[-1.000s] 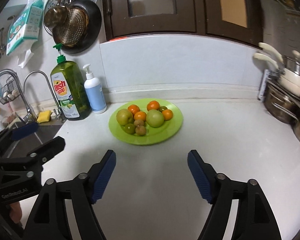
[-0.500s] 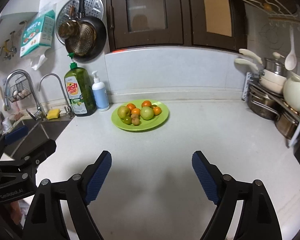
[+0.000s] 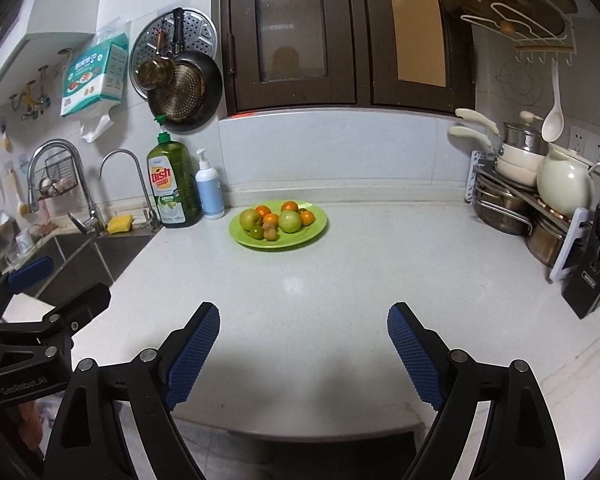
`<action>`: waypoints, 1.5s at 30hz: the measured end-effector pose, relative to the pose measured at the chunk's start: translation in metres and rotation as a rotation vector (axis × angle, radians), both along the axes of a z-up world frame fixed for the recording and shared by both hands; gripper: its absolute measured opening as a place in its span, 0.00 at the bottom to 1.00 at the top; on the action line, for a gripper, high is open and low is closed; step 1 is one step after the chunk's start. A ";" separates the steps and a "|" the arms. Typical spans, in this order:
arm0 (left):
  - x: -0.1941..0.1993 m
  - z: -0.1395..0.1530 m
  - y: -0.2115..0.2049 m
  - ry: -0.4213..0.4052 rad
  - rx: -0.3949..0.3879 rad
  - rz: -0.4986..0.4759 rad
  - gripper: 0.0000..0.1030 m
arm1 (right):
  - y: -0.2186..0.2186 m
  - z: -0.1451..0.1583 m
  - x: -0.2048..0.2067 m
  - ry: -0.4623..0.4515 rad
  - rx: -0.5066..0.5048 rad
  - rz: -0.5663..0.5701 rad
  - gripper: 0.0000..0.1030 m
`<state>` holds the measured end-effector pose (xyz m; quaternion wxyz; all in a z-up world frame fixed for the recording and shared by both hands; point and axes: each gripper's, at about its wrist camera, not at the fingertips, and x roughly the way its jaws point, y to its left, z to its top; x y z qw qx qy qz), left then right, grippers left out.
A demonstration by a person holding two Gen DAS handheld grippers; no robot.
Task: Organize fruits
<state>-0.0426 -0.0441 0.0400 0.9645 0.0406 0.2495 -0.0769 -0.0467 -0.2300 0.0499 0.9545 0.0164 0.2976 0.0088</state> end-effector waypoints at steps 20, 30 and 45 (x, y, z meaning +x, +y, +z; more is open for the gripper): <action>-0.021 0.005 -0.005 -0.027 -0.005 0.002 1.00 | -0.009 0.001 -0.019 -0.011 -0.001 -0.003 0.84; -0.023 0.005 -0.002 -0.029 -0.006 0.003 1.00 | -0.008 0.001 -0.023 -0.014 0.000 0.003 0.84; -0.027 0.003 0.003 -0.021 -0.011 0.008 1.00 | -0.004 0.001 -0.023 -0.011 -0.005 0.014 0.84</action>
